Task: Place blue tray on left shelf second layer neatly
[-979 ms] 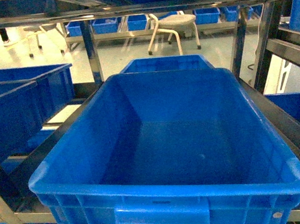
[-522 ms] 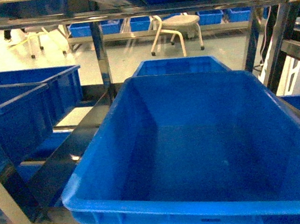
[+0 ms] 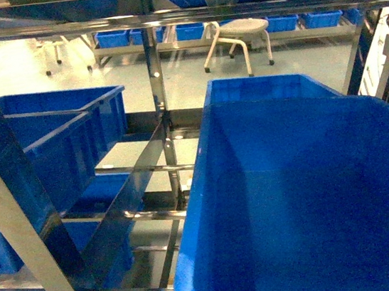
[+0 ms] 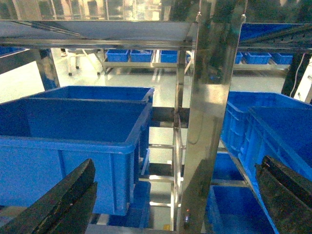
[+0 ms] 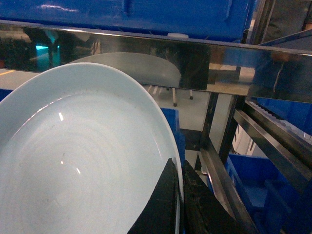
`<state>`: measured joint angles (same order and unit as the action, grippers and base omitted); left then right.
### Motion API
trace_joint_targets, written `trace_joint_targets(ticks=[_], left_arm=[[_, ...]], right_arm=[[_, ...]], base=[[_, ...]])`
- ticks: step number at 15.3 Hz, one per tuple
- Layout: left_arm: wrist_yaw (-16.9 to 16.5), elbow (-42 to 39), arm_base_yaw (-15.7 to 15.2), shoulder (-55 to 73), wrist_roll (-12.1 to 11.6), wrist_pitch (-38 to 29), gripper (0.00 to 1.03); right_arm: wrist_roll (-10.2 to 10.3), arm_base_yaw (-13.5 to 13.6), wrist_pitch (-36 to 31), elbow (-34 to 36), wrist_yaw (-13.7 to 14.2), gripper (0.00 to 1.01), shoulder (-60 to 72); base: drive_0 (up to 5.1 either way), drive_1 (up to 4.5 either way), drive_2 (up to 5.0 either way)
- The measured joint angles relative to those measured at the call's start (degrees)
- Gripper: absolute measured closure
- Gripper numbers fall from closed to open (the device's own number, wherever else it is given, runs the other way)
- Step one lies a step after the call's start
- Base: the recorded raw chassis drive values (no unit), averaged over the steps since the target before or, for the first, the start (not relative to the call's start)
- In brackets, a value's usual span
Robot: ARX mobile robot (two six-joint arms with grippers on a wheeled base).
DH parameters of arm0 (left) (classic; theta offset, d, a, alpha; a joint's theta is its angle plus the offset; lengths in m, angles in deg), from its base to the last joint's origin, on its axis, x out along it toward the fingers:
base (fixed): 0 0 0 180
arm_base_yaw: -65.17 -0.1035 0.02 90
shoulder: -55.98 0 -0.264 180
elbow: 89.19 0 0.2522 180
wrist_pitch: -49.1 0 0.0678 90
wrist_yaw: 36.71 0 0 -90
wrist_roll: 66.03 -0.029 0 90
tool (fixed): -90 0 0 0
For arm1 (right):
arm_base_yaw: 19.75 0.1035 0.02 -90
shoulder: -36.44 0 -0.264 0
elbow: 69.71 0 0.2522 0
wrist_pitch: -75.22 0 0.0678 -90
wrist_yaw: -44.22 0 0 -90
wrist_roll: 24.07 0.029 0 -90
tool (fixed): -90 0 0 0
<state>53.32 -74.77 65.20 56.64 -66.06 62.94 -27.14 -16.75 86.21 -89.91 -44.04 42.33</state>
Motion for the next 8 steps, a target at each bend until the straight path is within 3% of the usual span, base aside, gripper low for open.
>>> trace_joint_targets(ticks=[8], left_arm=[[0.0,0.0,0.0,0.0,0.0,0.2,0.05]], right_arm=[[0.0,0.0,-0.2,0.0,0.0,0.99,0.0]], base=[[0.0,0.00,0.0]])
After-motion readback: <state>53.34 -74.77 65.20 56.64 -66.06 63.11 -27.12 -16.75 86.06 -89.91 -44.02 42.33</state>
